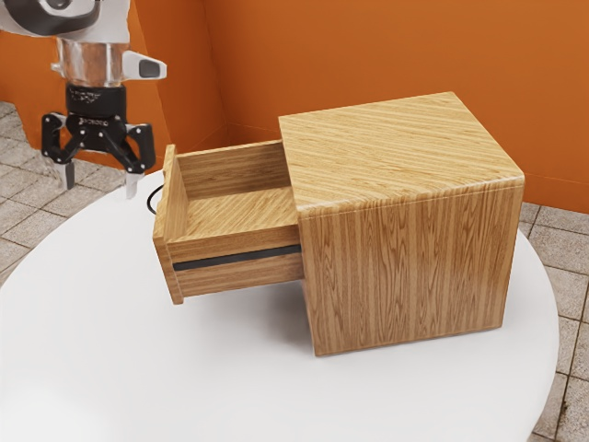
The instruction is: Push the drawer handle with one arm to close the drawer
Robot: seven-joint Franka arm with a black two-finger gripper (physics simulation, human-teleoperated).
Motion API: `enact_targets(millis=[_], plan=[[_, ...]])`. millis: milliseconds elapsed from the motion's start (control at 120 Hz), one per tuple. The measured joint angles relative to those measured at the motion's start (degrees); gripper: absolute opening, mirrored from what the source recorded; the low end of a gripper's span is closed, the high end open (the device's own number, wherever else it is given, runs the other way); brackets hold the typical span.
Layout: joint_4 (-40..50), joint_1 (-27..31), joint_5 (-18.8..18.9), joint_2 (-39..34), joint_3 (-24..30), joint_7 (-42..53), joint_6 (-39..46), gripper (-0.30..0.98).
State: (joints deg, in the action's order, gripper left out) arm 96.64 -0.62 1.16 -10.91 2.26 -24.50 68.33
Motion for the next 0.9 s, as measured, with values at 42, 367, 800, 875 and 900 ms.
enact_targets(millis=[42, 367, 800, 875, 900], plan=[[0.6, 0.0, -0.2, 0.0, 0.0, -3.3, 4.5, 0.69], [-0.7, 0.3, 1.2, -3.2, -6.9, -26.7, 12.5, 0.47], [28.1, 4.7, -0.7, -11.2, -7.8, -61.6, 37.8, -0.05], [28.1, 4.9, -0.7, -9.8, -7.8, -67.8, 41.6, -0.07], [28.3, 5.0, -0.7, -9.5, -7.8, -69.7, 42.7, -0.07]])
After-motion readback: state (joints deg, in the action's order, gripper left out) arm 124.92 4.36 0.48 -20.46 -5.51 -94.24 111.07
